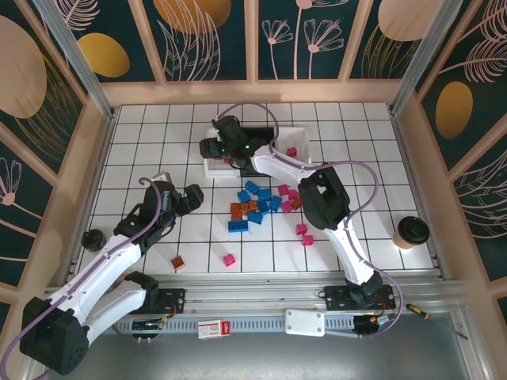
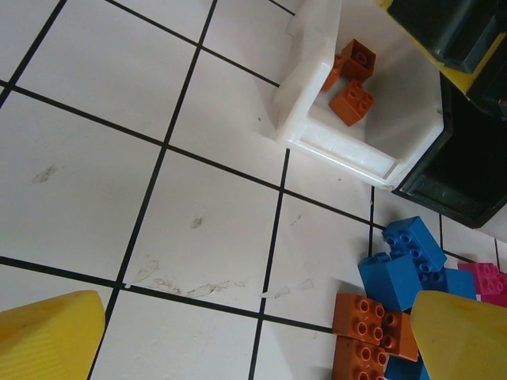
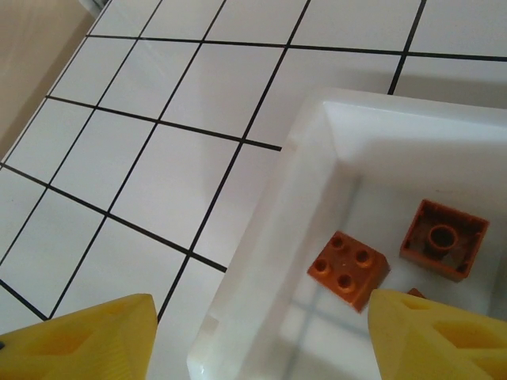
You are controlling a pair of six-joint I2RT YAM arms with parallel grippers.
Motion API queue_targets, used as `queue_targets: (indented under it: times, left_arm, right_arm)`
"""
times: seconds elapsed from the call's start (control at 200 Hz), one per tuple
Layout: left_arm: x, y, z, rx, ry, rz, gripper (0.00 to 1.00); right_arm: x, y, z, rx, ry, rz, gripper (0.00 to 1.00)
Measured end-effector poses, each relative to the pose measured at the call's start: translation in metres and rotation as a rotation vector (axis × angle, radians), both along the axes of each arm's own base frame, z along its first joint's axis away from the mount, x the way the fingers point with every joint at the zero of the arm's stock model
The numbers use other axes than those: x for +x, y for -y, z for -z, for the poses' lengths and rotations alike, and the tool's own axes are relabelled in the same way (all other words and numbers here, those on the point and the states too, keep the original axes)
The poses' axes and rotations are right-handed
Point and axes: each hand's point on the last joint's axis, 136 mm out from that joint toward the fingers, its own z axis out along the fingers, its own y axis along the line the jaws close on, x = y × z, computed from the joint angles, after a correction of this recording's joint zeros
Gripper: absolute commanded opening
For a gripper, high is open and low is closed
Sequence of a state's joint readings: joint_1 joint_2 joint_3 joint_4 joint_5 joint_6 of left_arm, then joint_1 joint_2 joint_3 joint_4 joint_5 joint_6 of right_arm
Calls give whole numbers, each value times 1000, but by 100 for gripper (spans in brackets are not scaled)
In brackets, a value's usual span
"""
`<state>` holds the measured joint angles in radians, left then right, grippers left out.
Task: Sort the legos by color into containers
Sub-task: Place the lego in the container, then pick up the lego from the bottom-center of the table.
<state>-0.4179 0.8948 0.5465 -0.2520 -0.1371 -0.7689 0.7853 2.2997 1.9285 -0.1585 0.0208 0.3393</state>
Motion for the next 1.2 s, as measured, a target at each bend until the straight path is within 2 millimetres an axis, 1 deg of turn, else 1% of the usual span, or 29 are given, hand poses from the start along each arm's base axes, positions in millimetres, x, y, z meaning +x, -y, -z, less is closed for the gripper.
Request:
queue_targets:
  times: [0.045, 0.11, 0.2, 0.285, 0.365, 0.4, 0.46, 0.531, 0.616, 0.686, 0.746, 0.826, 0.911, 1.026, 1.201]
  left_arm:
    - [0, -1, -2, 0, 6, -2, 99]
    - [-1, -1, -8, -7, 22, -3, 99]
    - [-1, -1, -15, -17, 43, -3, 99]
    - [0, -1, -18, -21, 52, -2, 99]
    - [0, 0, -19, -22, 54, -2, 99]
    - [0, 0, -19, -22, 53, -2, 99]
    - [1, 0, -19, -24, 55, -1, 99]
    - [4, 3, -19, -33, 59, 3, 99]
    - [7, 7, -18, -44, 58, 14, 99]
    - [9, 10, -15, -48, 52, 23, 99]
    - [12, 13, -12, -49, 44, 29, 99]
    - [14, 16, -6, -52, 31, 38, 99]
    - [15, 18, -1, -56, 21, 43, 99]
    - [16, 22, 5, -63, 8, 55, 99]
    - [17, 23, 11, -65, -6, 59, 99]
  right_arm:
    - [-5, 5, 4, -10, -9, 0, 73]
    - [-18, 16, 7, -27, -25, -1, 73]
    - [-41, 37, 1, -42, -30, 2, 73]
    - [-70, 57, -12, -52, -20, 1, 73]
    - [-102, 76, -27, -50, 1, 6, 73]
    - [-117, 87, -30, -49, 7, 10, 73]
    - [-143, 107, -29, -58, -1, 21, 73]
    - [-168, 133, -18, -76, -26, 46, 74]
    - [-198, 174, 6, -125, -97, 100, 74]
    - [-219, 204, 23, -162, -155, 151, 74]
    - [-236, 227, 32, -186, -202, 196, 74]
    - [-252, 250, 38, -202, -258, 257, 74]
    - [-262, 266, 43, -219, -300, 309, 73]
    - [-274, 283, 63, -286, -369, 356, 72]
    - [-285, 299, 91, -387, -436, 387, 67]
